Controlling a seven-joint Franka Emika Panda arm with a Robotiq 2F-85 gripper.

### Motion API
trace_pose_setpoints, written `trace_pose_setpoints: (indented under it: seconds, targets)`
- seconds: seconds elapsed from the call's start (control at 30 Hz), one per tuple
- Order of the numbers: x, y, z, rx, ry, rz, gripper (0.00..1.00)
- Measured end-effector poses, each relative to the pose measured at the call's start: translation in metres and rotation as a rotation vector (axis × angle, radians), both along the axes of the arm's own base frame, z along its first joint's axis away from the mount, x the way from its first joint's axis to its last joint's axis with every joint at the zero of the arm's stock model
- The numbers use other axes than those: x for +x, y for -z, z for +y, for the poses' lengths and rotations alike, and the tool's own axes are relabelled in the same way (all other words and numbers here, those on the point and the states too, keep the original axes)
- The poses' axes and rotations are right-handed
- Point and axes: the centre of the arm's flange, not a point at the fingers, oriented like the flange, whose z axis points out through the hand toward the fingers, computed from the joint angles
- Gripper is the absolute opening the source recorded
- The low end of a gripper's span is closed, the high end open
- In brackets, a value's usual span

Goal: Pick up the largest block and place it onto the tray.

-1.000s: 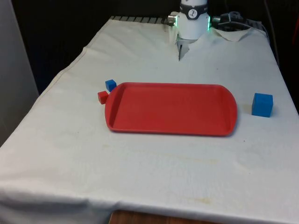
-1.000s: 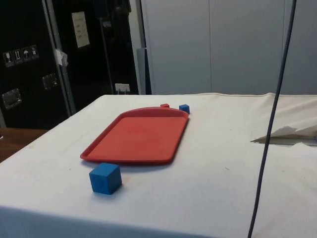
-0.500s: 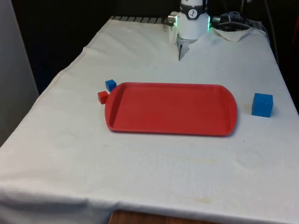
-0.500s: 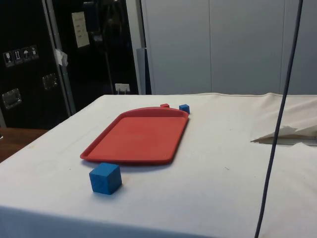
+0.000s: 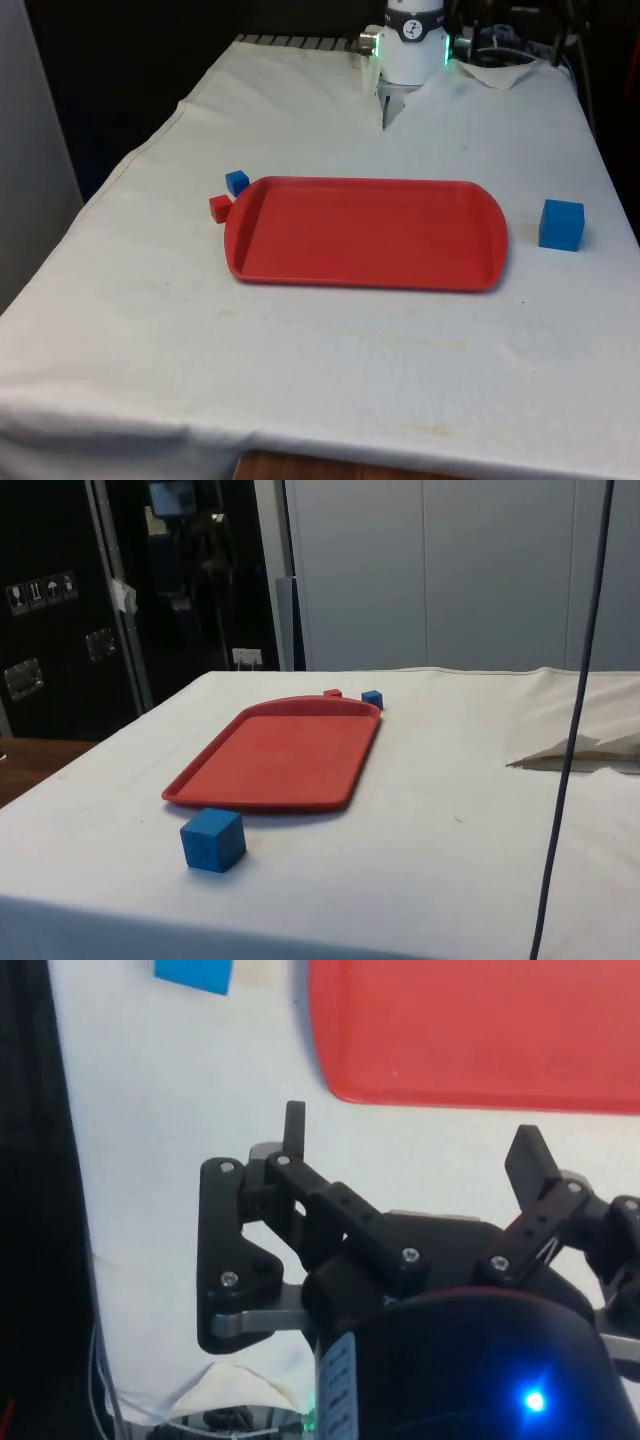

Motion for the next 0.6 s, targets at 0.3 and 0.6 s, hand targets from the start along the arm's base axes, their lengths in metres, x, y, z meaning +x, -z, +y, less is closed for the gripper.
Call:
trace_pose_setpoints:
  seconds: [0.3, 0.6]
  targets:
    - [0.001, 0.027, 0.029, 0.0, -0.001, -0.008, 1.0]
    - [0.001, 0.057, 0.056, 0.002, -0.003, -0.014, 1.0]
